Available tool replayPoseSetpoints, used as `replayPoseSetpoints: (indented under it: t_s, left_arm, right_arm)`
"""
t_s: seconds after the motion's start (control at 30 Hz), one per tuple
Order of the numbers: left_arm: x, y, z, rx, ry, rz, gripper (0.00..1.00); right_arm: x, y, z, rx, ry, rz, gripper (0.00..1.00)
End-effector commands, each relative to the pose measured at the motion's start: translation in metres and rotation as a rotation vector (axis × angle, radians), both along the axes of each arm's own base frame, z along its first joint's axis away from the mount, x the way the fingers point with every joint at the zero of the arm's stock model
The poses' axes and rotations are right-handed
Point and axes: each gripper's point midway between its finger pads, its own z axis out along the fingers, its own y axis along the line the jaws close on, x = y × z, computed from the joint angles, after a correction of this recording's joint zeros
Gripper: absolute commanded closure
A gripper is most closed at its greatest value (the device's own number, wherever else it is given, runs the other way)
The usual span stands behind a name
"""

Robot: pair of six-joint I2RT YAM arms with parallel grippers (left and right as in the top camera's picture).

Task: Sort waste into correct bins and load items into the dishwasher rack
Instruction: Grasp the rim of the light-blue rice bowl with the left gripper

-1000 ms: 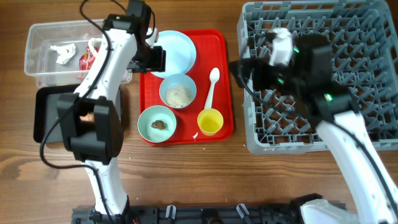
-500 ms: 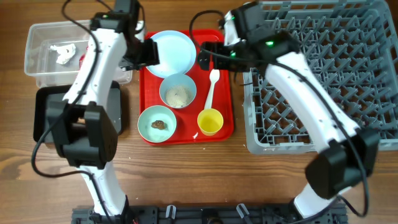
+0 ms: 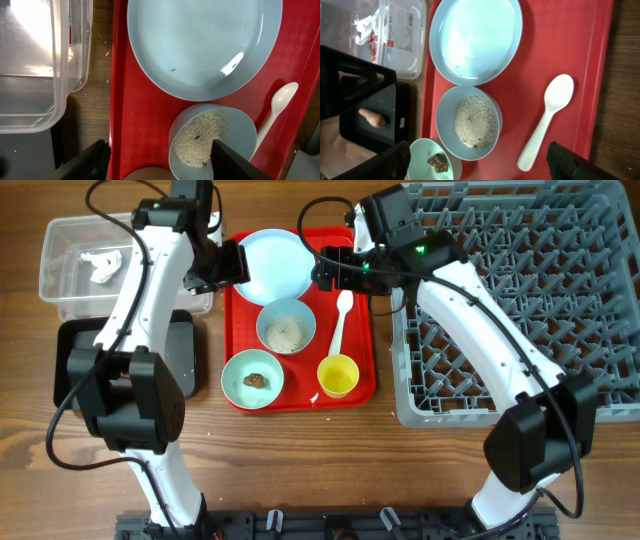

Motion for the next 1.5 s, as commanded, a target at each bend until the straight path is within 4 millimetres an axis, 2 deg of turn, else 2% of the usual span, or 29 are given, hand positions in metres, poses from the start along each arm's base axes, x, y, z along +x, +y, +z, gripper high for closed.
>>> replayPoseSetpoints:
  t_s: [0.0, 0.13, 0.23, 0.5, 0.63, 0.83, 1.0, 1.1, 1.17, 1.27, 1.47]
  left_arm:
    - [0.001, -0.005, 0.015, -0.021, -0.038, -0.029, 0.35]
    - [-0.004, -0.028, 0.015, -0.057, -0.031, -0.08, 0.36]
    - [-0.011, -0.053, 0.009, -0.056, -0.024, -0.143, 0.36]
    - [-0.053, -0.13, -0.037, -0.035, 0.017, -0.388, 0.34]
    - [-0.067, -0.151, -0.056, -0.019, 0.033, -0.471, 0.34]
    - [-0.068, -0.154, -0.076, 0.088, 0.032, -0.499, 0.35]
    - [-0.064, -0.153, -0.102, 0.116, 0.057, -0.499, 0.36]
    - [-0.064, -0.152, -0.118, 0.126, 0.083, -0.499, 0.4]
    - [-0.065, -0.152, -0.126, 0.13, 0.097, -0.5, 0.5]
    - [-0.063, -0.153, -0.126, 0.127, 0.087, -0.499, 0.6]
    - [-0.06, -0.154, -0.125, 0.123, 0.073, -0.498, 0.62]
  right_arm:
    - [0.004, -0.004, -0.013, -0.039, 0.009, -0.024, 0.14]
    - [0.01, -0.014, -0.012, -0.049, 0.007, -0.075, 0.14]
    - [0.016, -0.032, -0.013, -0.048, 0.028, -0.128, 0.13]
    - [0.025, -0.101, -0.018, -0.03, 0.12, -0.26, 0.1]
    - [0.024, -0.114, -0.021, -0.047, 0.134, -0.267, 0.09]
    - [0.018, -0.112, -0.023, -0.068, 0.14, -0.228, 0.09]
    - [0.016, -0.111, -0.024, -0.075, 0.141, -0.213, 0.08]
    - [0.016, -0.111, -0.024, -0.075, 0.142, -0.213, 0.09]
    - [0.016, -0.111, -0.024, -0.075, 0.141, -0.213, 0.09]
    - [0.016, -0.111, -0.024, -0.075, 0.141, -0.212, 0.08]
    - [0.016, -0.111, -0.024, -0.079, 0.139, -0.214, 0.08]
